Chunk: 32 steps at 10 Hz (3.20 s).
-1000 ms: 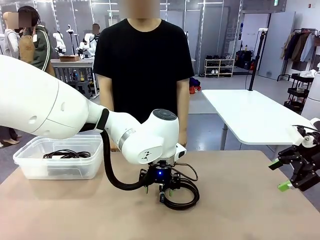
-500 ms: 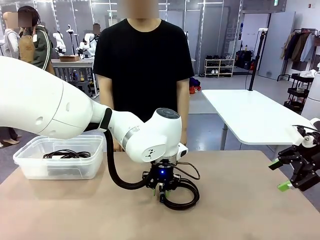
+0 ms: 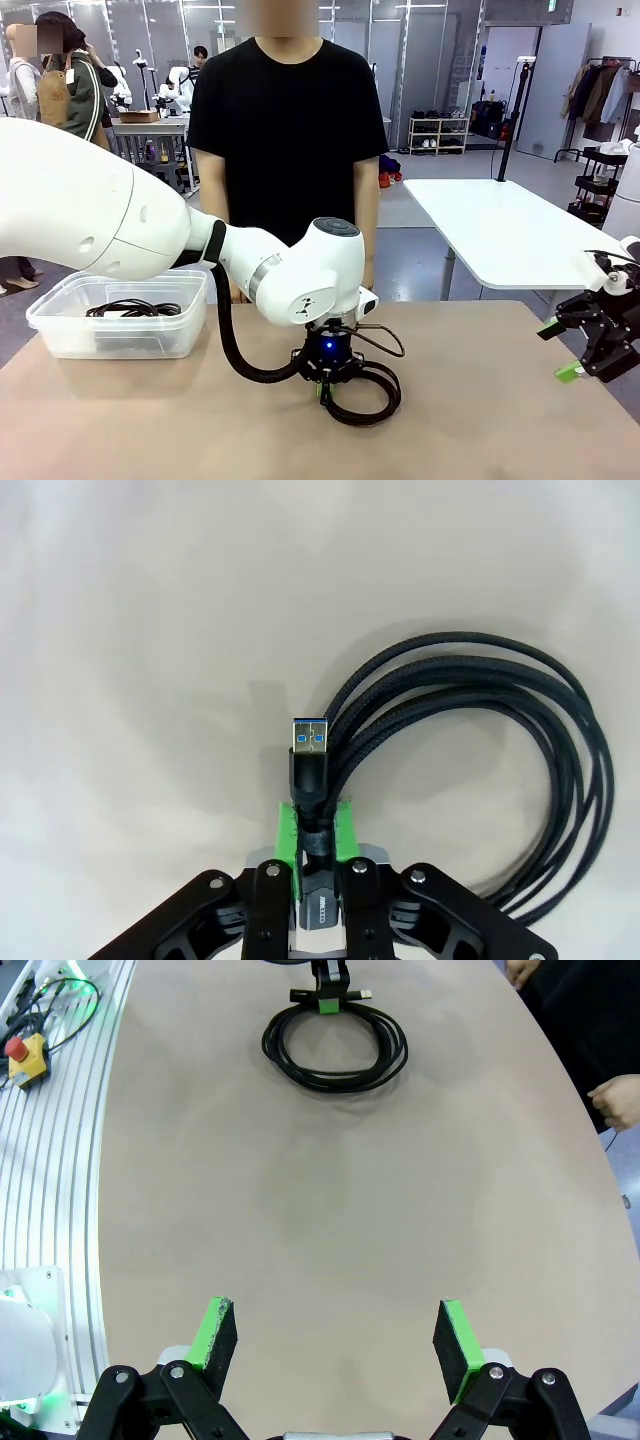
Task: Organize and store the cables.
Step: Place the USB Extension Cable into the Organizing box.
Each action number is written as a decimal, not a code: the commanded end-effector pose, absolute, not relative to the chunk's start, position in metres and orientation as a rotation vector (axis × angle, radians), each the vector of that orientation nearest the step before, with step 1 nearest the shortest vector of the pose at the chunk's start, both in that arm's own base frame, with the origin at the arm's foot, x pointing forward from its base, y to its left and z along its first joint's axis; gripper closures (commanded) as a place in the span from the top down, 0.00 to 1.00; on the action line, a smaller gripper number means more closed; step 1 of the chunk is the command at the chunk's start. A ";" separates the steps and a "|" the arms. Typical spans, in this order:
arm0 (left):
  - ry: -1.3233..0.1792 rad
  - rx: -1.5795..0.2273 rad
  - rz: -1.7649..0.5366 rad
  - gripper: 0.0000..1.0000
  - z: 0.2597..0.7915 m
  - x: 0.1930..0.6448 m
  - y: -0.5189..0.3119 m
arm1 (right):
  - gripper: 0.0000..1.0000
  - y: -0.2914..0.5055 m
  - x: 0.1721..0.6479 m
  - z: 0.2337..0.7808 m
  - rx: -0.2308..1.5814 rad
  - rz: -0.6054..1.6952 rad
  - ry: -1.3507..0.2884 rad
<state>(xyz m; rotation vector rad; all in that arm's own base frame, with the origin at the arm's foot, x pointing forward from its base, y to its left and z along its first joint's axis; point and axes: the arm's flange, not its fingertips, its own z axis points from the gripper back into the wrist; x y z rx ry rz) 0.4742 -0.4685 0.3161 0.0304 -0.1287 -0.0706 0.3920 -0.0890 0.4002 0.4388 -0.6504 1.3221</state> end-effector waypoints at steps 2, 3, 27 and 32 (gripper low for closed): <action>-0.133 -0.030 -0.077 0.00 0.366 0.467 -0.451 | 1.00 -0.088 0.391 0.400 0.437 1.336 -0.656; -0.147 -0.043 -0.106 0.00 0.398 0.464 -0.440 | 1.00 -0.088 0.391 0.400 0.437 1.336 -0.656; -0.178 0.016 -0.201 0.16 0.498 0.601 -0.026 | 1.00 -0.088 0.391 0.400 0.437 1.336 -0.656; -0.126 0.074 -0.050 0.16 0.437 0.658 -0.023 | 1.00 -0.088 0.391 0.400 0.437 1.336 -0.656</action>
